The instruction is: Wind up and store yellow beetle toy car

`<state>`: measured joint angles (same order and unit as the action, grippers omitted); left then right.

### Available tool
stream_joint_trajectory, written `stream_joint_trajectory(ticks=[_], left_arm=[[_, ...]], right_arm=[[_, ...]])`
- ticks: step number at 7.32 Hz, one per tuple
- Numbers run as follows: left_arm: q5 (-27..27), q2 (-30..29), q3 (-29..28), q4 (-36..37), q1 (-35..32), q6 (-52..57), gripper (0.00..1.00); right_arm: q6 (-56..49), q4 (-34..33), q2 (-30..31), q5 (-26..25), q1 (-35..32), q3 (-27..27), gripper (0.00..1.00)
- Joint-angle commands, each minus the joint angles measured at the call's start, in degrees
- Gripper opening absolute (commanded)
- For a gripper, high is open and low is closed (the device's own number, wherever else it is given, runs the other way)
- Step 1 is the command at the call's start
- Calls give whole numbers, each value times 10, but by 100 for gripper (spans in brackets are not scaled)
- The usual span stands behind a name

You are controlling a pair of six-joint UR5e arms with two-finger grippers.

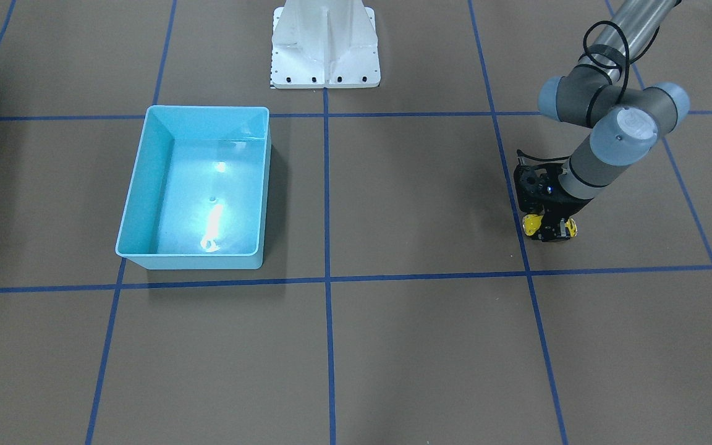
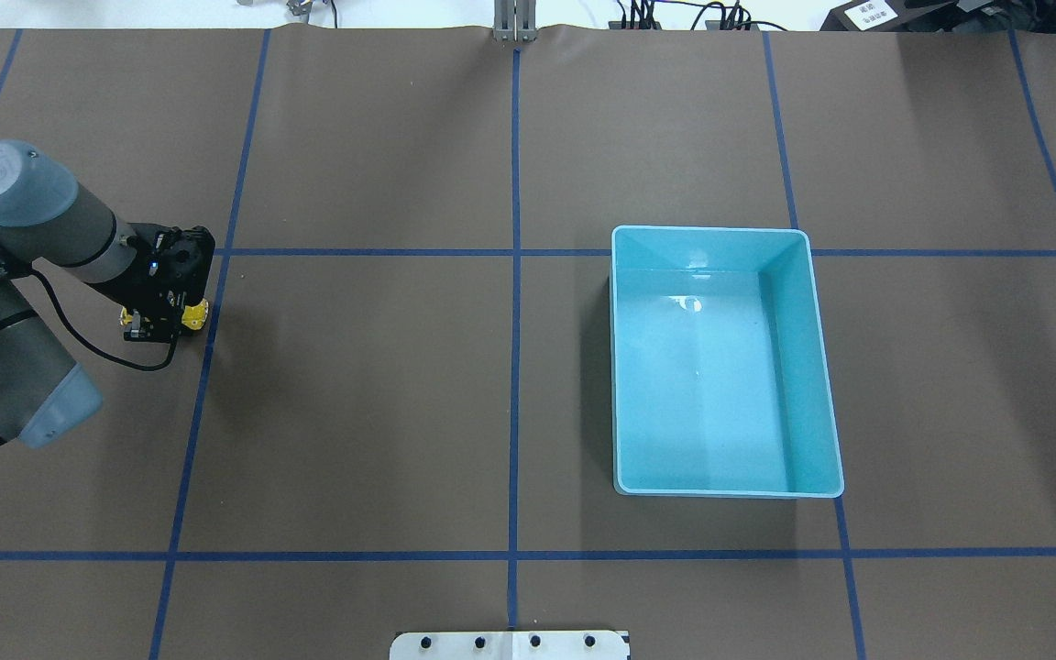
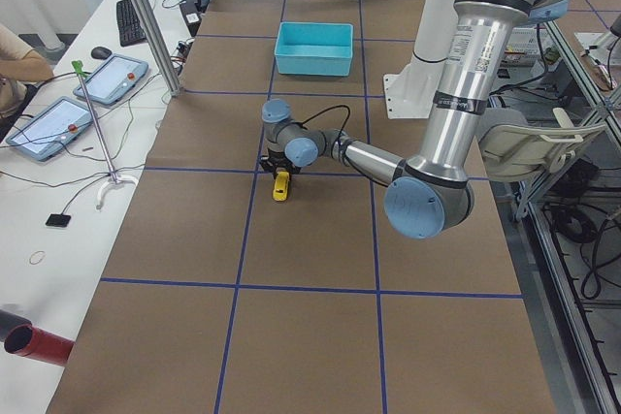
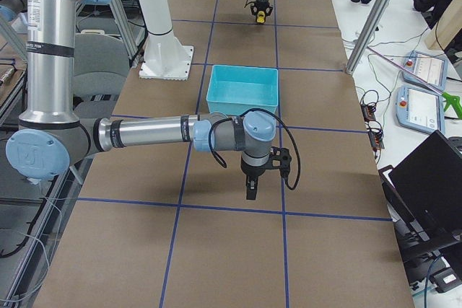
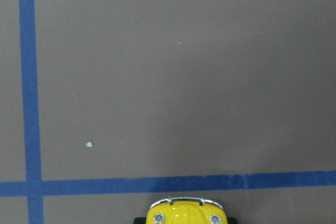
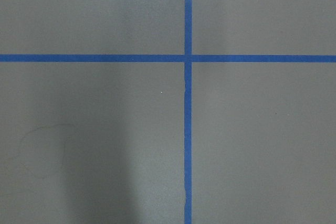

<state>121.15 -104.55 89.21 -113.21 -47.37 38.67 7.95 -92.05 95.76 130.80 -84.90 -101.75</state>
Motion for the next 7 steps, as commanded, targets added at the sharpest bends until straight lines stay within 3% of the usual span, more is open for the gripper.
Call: stream_joint_trajectory(ticks=[1, 7], left_arm=[[8, 9, 1, -11, -4, 1, 0], [15, 32, 3, -41, -5, 0, 0]], right_arm=[[0, 0, 2, 3, -1, 0, 100], [0, 1, 2, 2, -1, 1, 100]])
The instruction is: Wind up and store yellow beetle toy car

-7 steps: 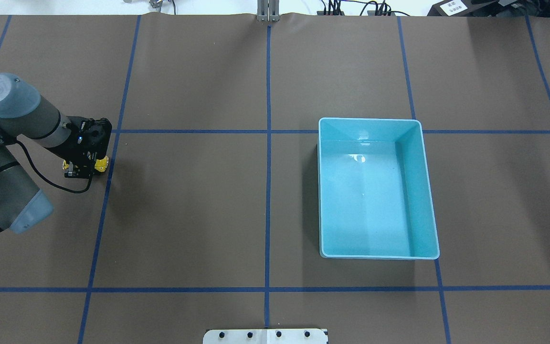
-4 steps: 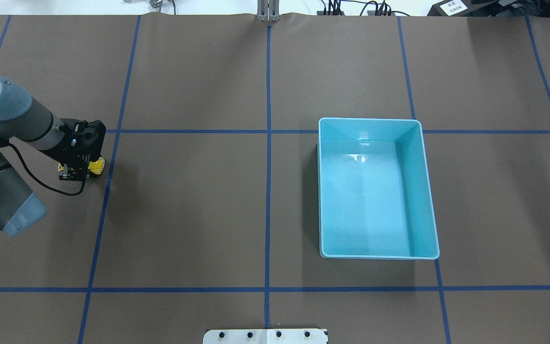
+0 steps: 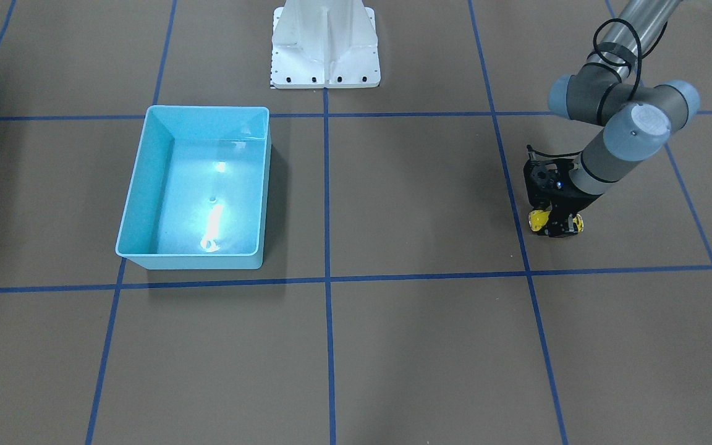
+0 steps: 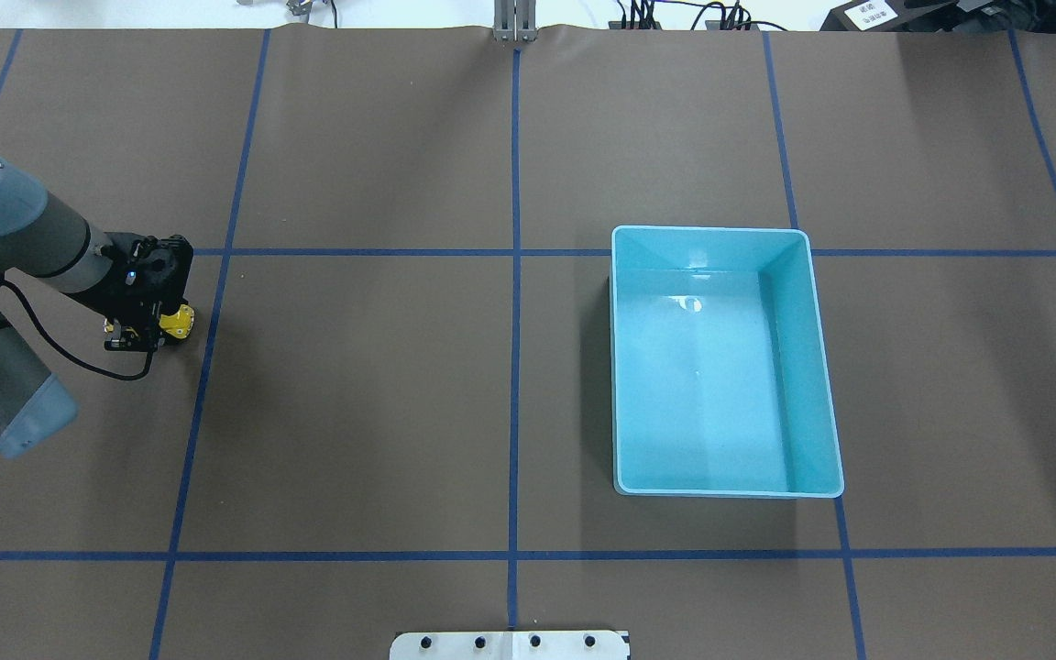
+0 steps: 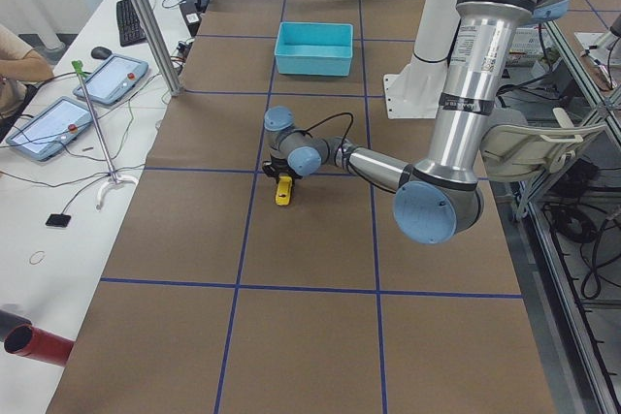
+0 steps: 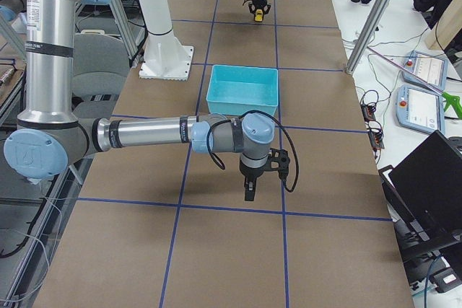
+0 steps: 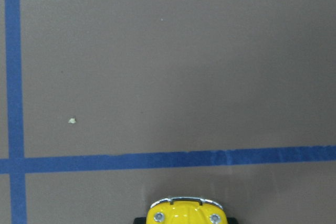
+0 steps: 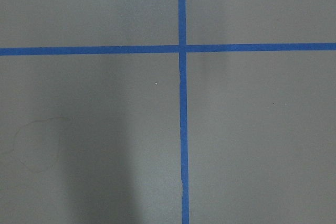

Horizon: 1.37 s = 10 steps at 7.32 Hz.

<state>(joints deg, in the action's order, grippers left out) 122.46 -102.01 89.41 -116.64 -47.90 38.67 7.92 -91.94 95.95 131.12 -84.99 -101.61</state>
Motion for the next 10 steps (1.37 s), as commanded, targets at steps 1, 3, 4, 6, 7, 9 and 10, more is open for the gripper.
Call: stream_joint_trajectory(ticks=[1, 3, 4, 6, 7, 9, 10], left_arm=[[5, 10, 2, -9, -2, 0, 0], [5, 15, 3, -13, -4, 0, 0], [5, 20, 3, -18, -4, 0, 0], [8, 24, 3, -25, -4, 0, 0], [8, 29, 4, -29, -4, 1, 0], [8, 31, 4, -35, -4, 1, 0], [8, 31, 3, -36, -4, 1, 0]], right_arm=[[0, 0, 0, -1, 0, 0, 100], [1, 0, 0, -1, 0, 0, 100], [0, 0, -1, -1, 0, 0, 100], [0, 0, 0, -1, 0, 0, 100], [0, 0, 0, -1, 0, 0, 100], [0, 0, 0, -1, 0, -1, 100], [0, 0, 0, 0, 0, -2, 100]])
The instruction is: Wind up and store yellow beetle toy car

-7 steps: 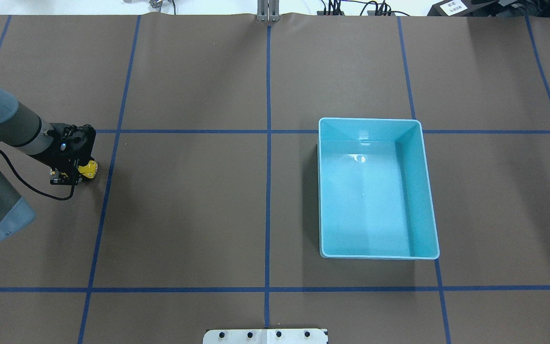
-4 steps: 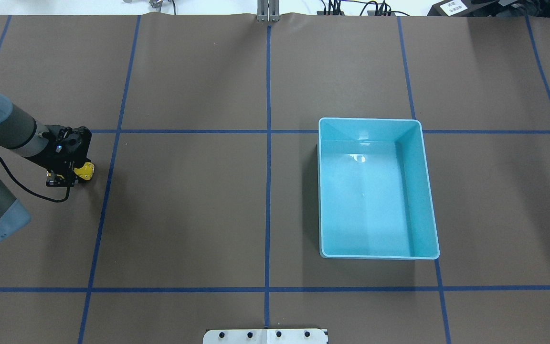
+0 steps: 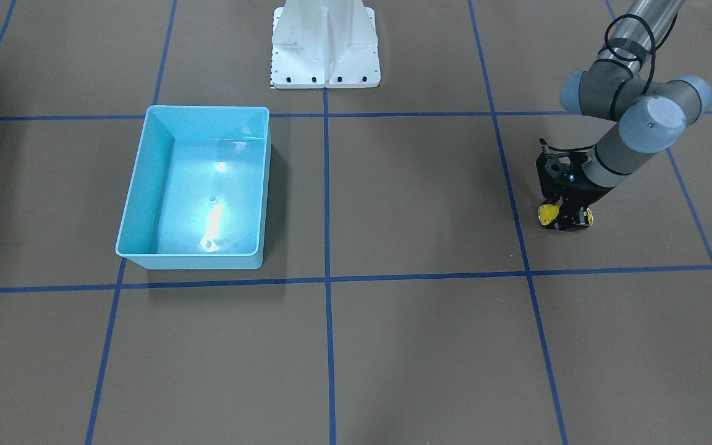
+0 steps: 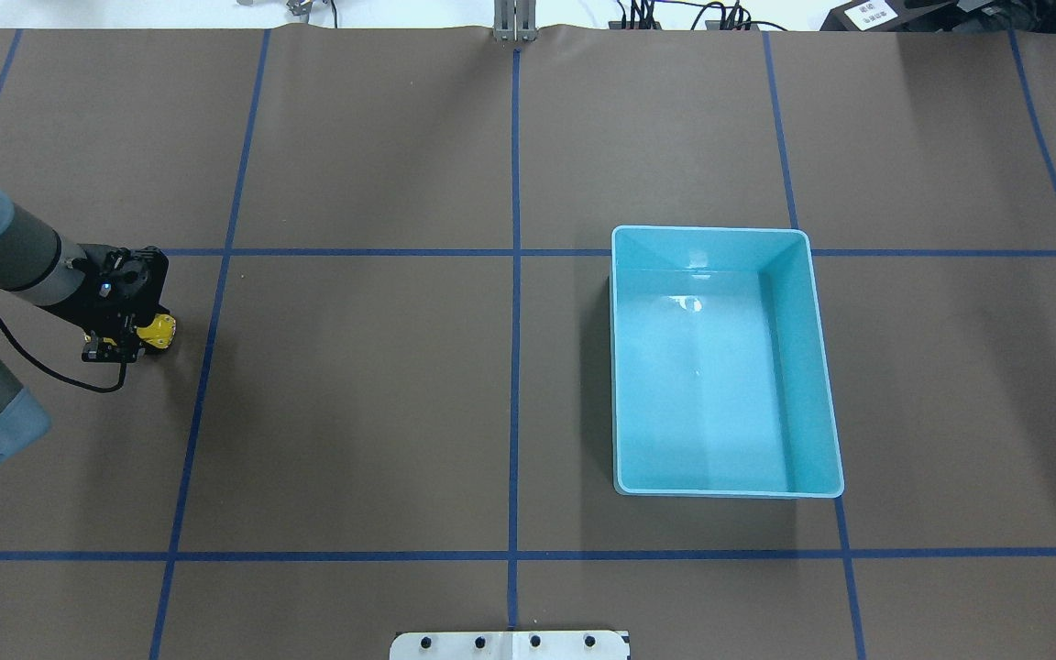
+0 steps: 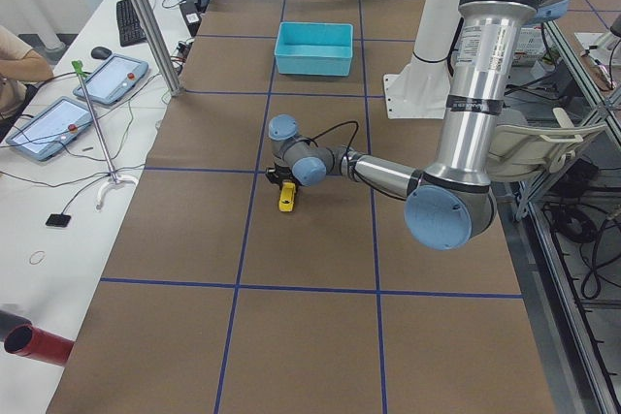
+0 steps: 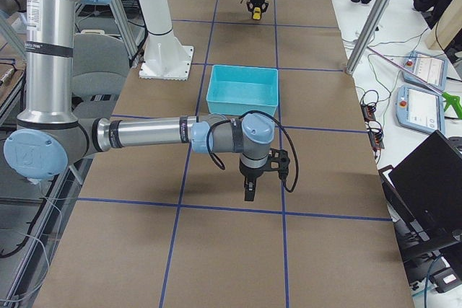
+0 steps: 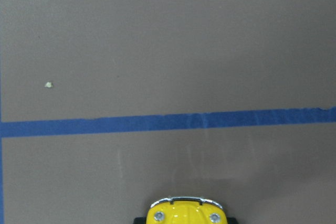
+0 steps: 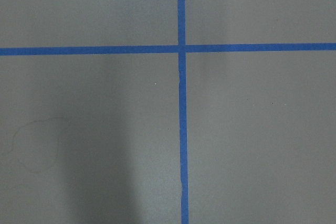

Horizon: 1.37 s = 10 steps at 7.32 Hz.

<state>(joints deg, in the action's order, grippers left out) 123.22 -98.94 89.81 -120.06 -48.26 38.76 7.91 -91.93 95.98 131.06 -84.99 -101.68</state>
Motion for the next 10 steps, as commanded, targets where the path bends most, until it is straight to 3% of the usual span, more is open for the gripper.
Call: stream_joint_trajectory(ticks=[1, 2, 3, 10], left_arm=[[-1, 1, 0, -2, 0, -3, 0], [-1, 1, 0, -2, 0, -3, 81], [-1, 1, 1, -2, -1, -3, 100], [-2, 0, 1, -2, 0, -2, 100]], right_arm=[[0, 0, 0, 1, 0, -1, 100], [0, 0, 0, 2, 0, -1, 100], [0, 0, 0, 2, 0, -1, 100], [0, 1, 0, 2, 0, -1, 100]])
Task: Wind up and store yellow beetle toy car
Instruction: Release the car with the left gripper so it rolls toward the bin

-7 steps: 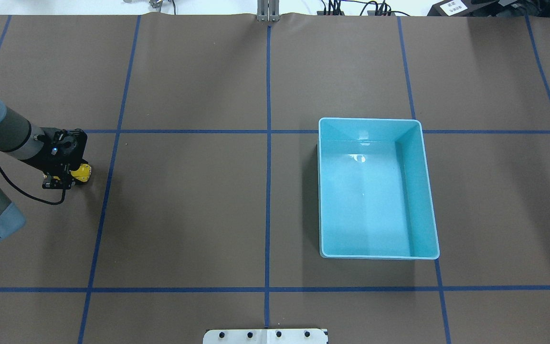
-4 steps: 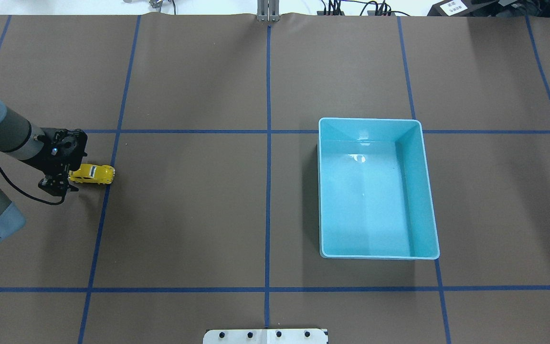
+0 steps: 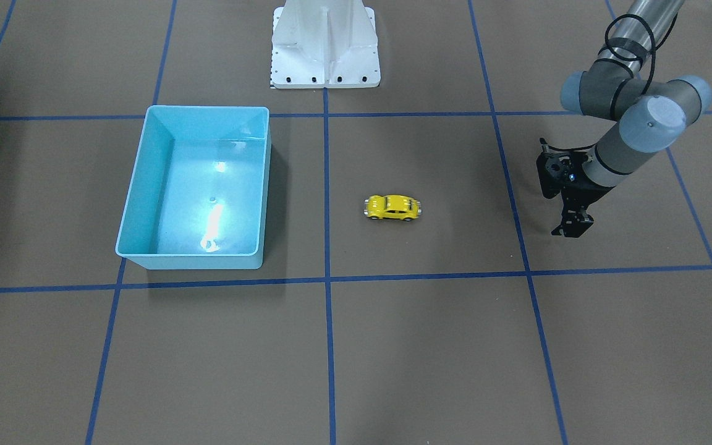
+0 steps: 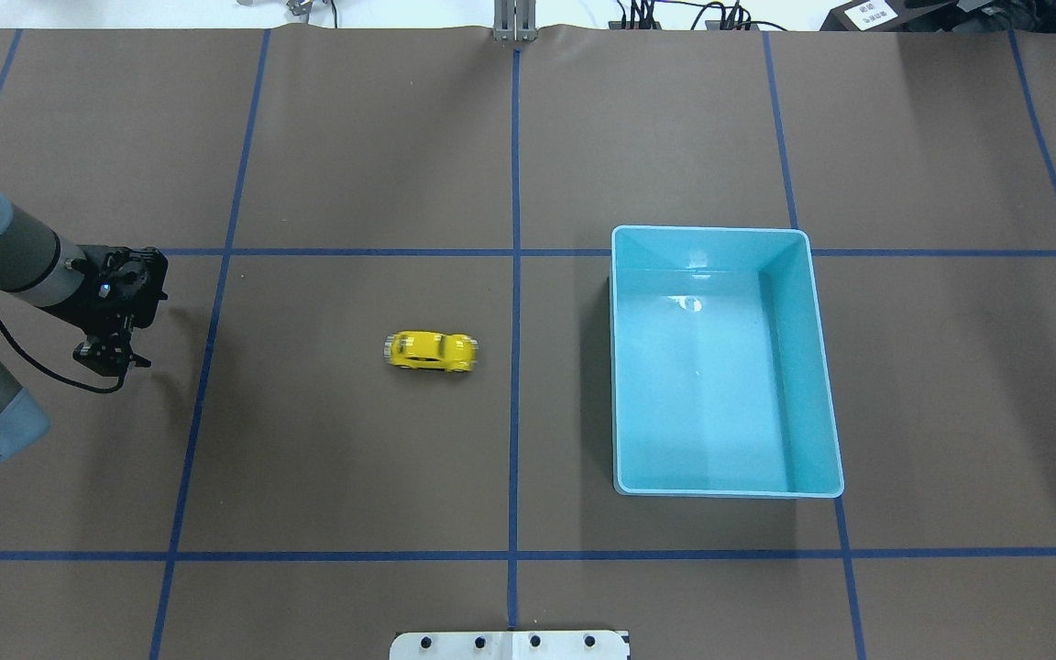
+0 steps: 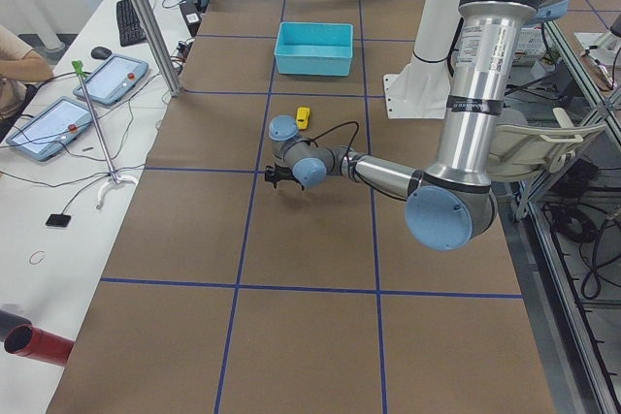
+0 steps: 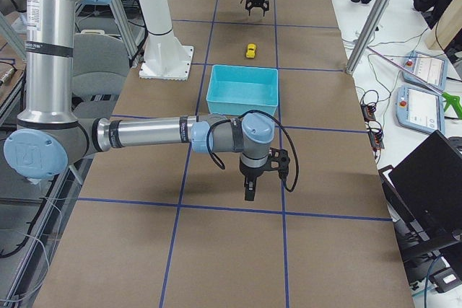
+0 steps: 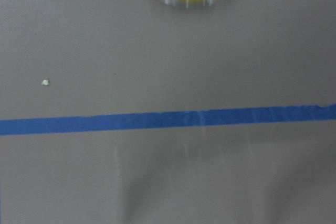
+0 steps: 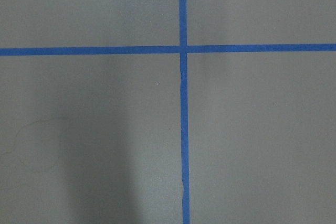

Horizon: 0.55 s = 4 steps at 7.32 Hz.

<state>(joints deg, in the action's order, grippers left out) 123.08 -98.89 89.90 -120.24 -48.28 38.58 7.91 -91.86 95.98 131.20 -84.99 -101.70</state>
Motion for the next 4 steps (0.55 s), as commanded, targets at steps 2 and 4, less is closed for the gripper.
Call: stream_joint_trajectory(ticks=[2, 4], left_arm=[[-1, -1, 0, 1, -1, -1, 100], [-2, -2, -1, 8, -4, -9, 100]], right_arm=[[0, 0, 0, 0, 0, -2, 100], [2, -1, -12, 1, 0, -9, 100]])
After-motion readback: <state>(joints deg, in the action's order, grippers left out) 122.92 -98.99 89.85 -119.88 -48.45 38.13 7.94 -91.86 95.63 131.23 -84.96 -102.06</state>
